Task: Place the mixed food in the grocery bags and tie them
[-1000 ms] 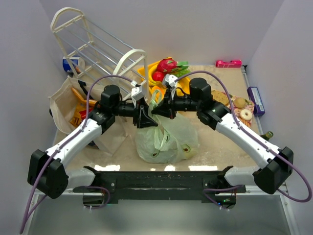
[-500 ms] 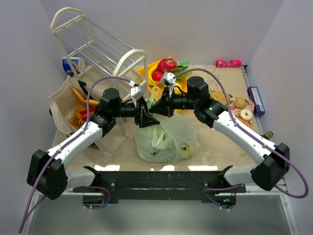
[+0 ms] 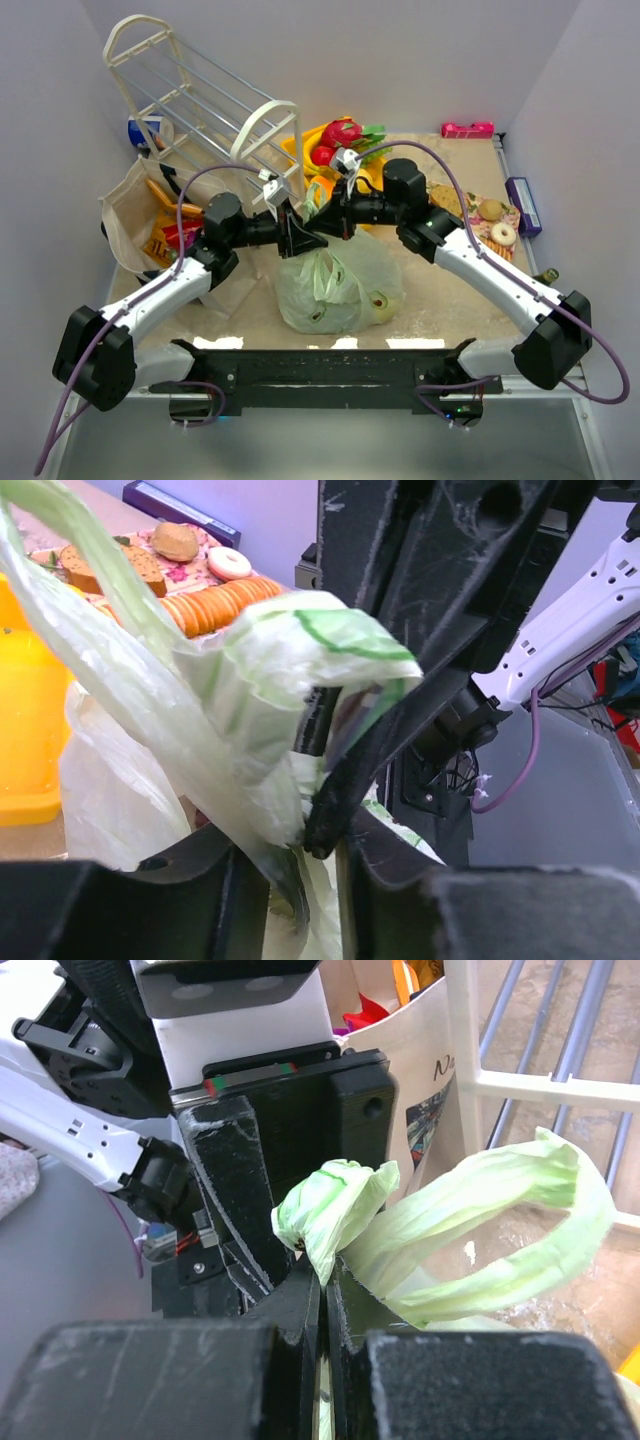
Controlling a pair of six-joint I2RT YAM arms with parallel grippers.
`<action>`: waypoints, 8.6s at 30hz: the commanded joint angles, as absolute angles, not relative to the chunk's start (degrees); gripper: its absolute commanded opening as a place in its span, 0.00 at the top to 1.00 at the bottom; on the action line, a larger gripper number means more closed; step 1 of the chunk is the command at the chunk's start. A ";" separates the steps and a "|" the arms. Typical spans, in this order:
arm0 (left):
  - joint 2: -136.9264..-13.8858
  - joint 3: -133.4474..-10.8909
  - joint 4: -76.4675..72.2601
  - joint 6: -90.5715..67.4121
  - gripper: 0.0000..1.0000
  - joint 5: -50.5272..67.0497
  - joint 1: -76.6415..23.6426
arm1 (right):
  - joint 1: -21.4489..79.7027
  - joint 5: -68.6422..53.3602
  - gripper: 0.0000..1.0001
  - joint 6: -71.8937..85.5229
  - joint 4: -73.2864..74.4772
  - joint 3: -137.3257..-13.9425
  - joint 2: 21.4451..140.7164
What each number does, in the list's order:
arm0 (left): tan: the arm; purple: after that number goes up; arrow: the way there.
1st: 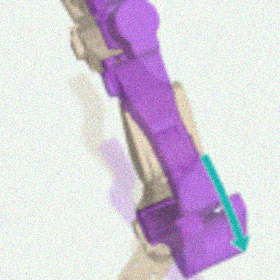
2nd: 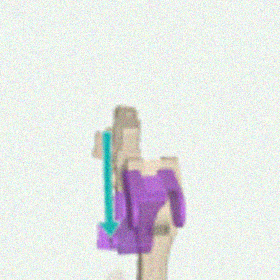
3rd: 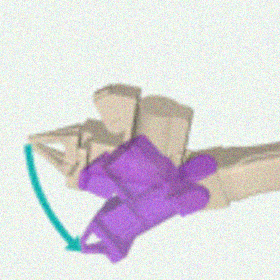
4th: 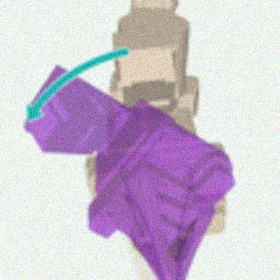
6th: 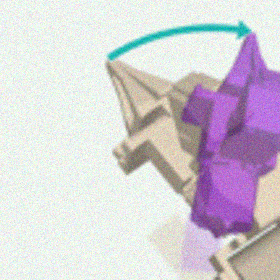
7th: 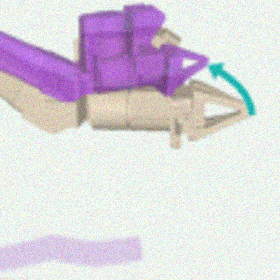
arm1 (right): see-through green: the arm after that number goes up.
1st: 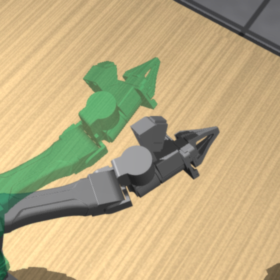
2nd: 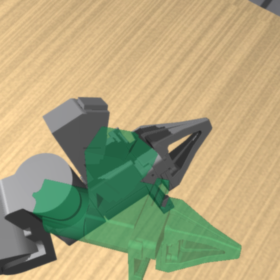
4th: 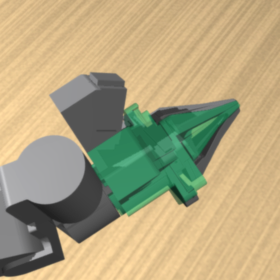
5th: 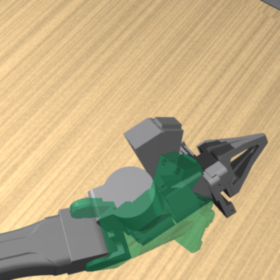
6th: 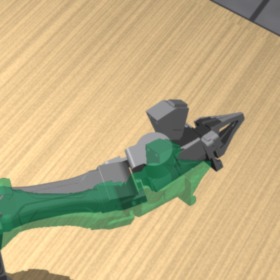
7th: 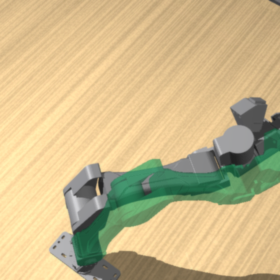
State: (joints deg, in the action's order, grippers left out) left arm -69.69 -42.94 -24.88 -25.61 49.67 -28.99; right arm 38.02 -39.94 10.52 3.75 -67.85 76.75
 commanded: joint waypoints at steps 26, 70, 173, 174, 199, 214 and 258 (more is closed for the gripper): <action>-68.64 -47.28 -16.79 -12.05 1.00 57.47 -29.79 | 30.06 -33.92 0.25 22.77 2.90 -73.56 70.84; -69.26 -47.29 -12.65 -14.05 1.00 45.70 -29.53 | 39.80 -28.48 1.00 23.90 9.32 -52.31 55.90; -52.48 -36.49 -11.33 -10.63 1.00 11.10 -47.45 | 49.92 -7.73 0.27 71.51 -1.82 -38.94 45.88; -52.30 -36.04 -12.12 -10.55 1.00 9.68 -48.33 | 50.01 -7.91 0.27 75.37 -3.50 -38.33 45.88; -53.79 -35.07 -14.15 -5.71 1.00 -10.55 -61.87 | 52.03 3.42 0.06 93.16 5.81 -35.07 47.81; -51.34 -32.26 -15.12 -5.10 1.00 -7.56 -62.75 | 52.03 8.34 0.09 97.65 -2.64 -33.40 53.09; -50.27 -28.74 -14.06 -8.17 0.93 2.19 -64.07 | 52.03 8.78 0.98 93.26 -15.12 -35.42 57.32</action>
